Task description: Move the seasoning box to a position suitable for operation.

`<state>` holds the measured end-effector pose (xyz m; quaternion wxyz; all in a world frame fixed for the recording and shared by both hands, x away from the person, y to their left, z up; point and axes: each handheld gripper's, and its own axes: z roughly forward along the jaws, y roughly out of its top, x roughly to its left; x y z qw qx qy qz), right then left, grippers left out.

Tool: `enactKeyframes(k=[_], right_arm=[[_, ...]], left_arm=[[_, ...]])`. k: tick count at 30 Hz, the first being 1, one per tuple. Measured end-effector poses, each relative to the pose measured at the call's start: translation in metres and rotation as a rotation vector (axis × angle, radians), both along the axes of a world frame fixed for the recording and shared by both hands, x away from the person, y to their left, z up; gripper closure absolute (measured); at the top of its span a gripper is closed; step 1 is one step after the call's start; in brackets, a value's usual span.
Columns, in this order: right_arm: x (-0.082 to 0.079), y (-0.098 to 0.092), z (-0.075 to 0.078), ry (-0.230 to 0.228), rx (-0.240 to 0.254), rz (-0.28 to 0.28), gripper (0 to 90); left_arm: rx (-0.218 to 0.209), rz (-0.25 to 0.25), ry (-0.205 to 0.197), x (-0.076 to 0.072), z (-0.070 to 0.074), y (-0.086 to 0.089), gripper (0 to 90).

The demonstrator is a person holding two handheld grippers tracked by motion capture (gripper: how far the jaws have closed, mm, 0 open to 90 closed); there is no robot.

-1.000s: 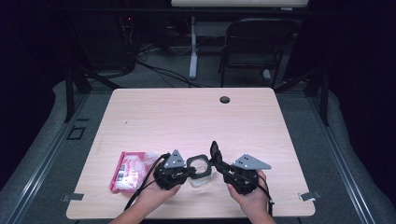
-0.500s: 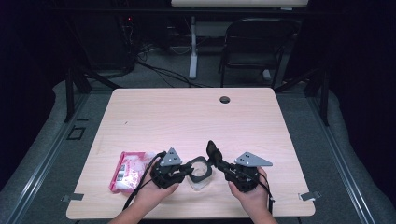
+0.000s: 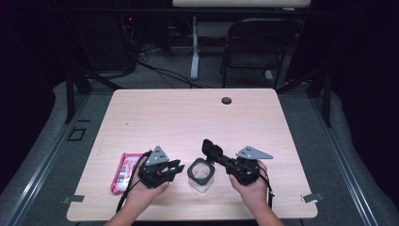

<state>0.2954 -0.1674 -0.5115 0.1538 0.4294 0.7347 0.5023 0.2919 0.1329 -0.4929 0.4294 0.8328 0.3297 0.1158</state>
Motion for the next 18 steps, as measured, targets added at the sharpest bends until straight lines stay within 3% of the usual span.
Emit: enactKeyframes(k=[10, 18], right_arm=[[0.023, 0.002, -0.002, 0.008, 0.023, 0.001, 83.0], [0.030, 0.003, -0.002, 0.017, 0.040, 0.005, 80.9]], left_arm=[[-0.023, 0.086, -0.014, -0.006, 0.006, 0.026, 64.2], [-0.013, 0.106, -0.041, -0.009, 0.011, 0.035, 57.2]])
